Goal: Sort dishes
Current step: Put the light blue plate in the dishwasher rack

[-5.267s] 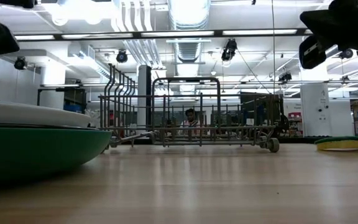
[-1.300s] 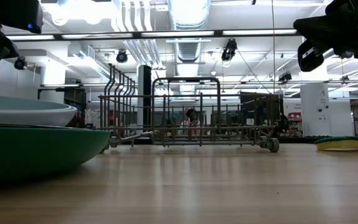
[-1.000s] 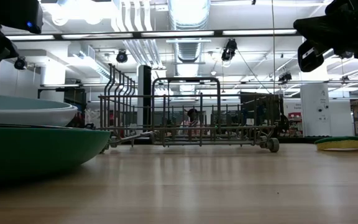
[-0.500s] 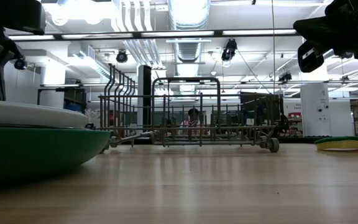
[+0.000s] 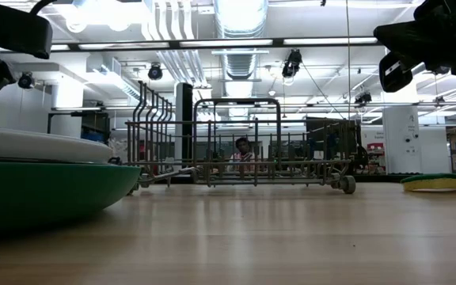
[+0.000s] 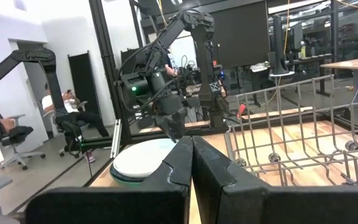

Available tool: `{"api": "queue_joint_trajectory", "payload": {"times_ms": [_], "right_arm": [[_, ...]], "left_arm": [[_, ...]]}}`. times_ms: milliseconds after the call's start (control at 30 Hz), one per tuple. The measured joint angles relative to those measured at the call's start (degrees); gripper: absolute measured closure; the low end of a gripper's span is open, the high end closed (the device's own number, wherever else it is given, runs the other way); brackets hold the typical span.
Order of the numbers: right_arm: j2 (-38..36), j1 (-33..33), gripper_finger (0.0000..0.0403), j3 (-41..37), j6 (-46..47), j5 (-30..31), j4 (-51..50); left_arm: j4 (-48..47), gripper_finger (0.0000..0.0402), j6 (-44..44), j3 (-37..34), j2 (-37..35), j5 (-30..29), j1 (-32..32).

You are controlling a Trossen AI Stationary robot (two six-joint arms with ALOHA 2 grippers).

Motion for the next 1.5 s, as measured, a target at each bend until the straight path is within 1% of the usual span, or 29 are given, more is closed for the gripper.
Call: {"api": "queue_joint_trajectory", "payload": {"times_ms": [633, 1500], "right_arm": [[0.0, 0.0, 0.0403, 0.0, 0.0, 0.0, 0.0], [0.0, 0.0, 0.0403, 0.0, 0.0, 0.0, -0.5]], "left_arm": [[1.4, 0.0285, 0.5, -1.0, 0.0, -0.1, 0.0], [1.4, 0.0287, 1.6, -1.1, 0.1, -0.2, 0.0]]}}
